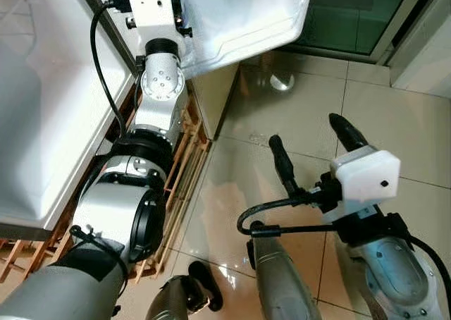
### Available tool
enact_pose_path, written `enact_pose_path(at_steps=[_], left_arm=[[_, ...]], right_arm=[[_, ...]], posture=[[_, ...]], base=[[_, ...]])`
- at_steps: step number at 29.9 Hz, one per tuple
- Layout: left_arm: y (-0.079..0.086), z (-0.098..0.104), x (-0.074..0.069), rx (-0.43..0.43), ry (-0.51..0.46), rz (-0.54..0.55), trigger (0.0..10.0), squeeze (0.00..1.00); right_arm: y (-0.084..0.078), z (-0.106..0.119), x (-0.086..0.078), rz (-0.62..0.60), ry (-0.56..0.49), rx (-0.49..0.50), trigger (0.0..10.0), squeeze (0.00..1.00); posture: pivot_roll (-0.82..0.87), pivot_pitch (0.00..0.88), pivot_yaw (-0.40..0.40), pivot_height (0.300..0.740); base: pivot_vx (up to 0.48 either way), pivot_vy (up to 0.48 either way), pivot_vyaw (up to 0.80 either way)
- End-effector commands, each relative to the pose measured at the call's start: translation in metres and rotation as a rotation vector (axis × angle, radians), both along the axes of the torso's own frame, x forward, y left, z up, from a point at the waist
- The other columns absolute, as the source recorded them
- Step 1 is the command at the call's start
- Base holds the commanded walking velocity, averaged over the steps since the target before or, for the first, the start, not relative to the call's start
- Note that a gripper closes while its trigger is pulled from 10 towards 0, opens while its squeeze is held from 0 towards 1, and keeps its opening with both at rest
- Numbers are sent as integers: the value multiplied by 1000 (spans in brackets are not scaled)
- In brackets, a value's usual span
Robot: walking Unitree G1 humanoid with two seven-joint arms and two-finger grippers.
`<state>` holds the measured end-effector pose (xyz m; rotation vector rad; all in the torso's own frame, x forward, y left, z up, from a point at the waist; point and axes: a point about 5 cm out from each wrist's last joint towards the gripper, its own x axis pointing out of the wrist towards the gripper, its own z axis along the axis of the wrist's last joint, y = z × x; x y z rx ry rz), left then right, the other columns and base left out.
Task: Restocking fridge
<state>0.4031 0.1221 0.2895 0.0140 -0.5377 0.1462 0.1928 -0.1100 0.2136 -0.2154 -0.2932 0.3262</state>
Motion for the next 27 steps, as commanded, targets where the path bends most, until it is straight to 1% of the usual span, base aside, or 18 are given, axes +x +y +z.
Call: enact_pose_path(at_steps=[1,3,5,6,7,9,10,11,13,15,18,19,20,22,24,25,26,27], left_arm=[[11,-20,2,-18,99,18,10000,1000],[12,-14,-1,-5,76,3,10000,1000],[12,-12,-2,1,70,-5,10000,1000],[13,-11,-5,1,72,-20,10000,1000],[13,-11,-5,1,72,-20,10000,1000],[12,-11,-9,-12,86,-49,10000,1000],[12,-11,-9,-12,86,-49,10000,1000],[9,-11,-12,-33,102,-86,10000,1000],[8,-12,-14,-57,118,-106,10000,1000],[8,-19,-19,-58,150,-147,10000,1000],[9,-22,-24,-46,157,-166,10000,1000],[9,-23,-27,-32,157,-177,10000,1000],[7,-21,-35,-18,152,-222,10000,1000],[6,-20,-44,26,145,-253,10000,1000],[7,-28,-54,68,187,-289,10000,1000],[7,-28,-54,68,187,-289,10000,1000],[10,-33,-58,77,209,-302,10000,1000],[19,-44,-69,102,255,-312,10000,1000]], right_arm=[[2,-3,2,25,10,12,10000,0],[2,-5,8,31,11,13,10000,0],[2,-6,9,33,10,13,10000,0],[2,-7,12,35,9,16,10000,0],[2,-7,12,35,9,16,10000,0],[1,-11,18,39,9,15,10000,0],[1,-11,18,39,9,15,10000,0],[1,-13,22,45,9,13,10000,0],[1,-16,27,47,7,12,10000,0],[1,-18,34,53,0,12,10000,0],[2,-20,38,58,-5,11,10000,0],[2,-21,40,59,-7,10,10000,0],[2,-23,44,62,-12,8,10000,0],[2,-25,47,63,-15,8,10000,0],[2,-28,51,66,-16,6,10000,0],[2,-28,51,66,-16,6,10000,0],[2,-30,54,70,-19,3,10000,0],[2,-33,58,76,-21,0,10000,0]], posture=[[-429,307,108,716],[-402,284,110,716],[-397,280,110,716],[-382,268,112,716],[-382,268,112,716],[-342,230,115,716],[-342,230,115,716],[-327,215,114,716],[-309,199,116,716],[-276,166,120,716],[-265,149,120,716],[-260,143,120,716],[-242,123,117,716],[-232,109,116,716],[-206,82,117,716],[-206,82,117,716],[-194,71,118,716],[-176,54,114,716]], base=[[0,0,0],[0,0,0],[0,0,0],[0,0,0],[0,0,0],[0,0,0],[0,0,0],[0,0,0],[0,0,0],[0,0,0],[0,0,0],[0,0,0],[0,0,0],[0,0,0],[0,0,0],[0,0,0],[0,0,0],[0,0,0]])
